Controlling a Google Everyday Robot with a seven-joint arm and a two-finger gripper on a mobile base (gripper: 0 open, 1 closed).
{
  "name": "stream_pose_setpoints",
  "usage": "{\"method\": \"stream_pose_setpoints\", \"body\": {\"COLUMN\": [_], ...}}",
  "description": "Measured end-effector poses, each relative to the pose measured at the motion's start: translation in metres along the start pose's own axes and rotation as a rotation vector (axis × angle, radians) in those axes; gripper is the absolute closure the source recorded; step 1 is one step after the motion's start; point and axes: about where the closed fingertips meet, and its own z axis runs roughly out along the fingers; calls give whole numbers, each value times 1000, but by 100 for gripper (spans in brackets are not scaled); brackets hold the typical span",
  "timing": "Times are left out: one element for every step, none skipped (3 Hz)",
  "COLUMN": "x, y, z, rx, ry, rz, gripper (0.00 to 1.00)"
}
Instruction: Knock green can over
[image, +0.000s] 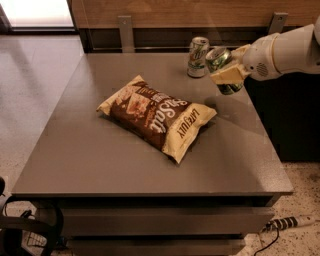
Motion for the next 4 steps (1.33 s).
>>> {"method": "stream_pose_setpoints", "body": {"x": [-9, -9, 8, 26], "y": [5, 11, 20, 26], "z": [-10, -8, 12, 29], "rx": [-45, -92, -148, -171], "ry": [86, 171, 287, 374], "rz": [-30, -38, -26, -25], "gripper": [100, 100, 100, 100]}}
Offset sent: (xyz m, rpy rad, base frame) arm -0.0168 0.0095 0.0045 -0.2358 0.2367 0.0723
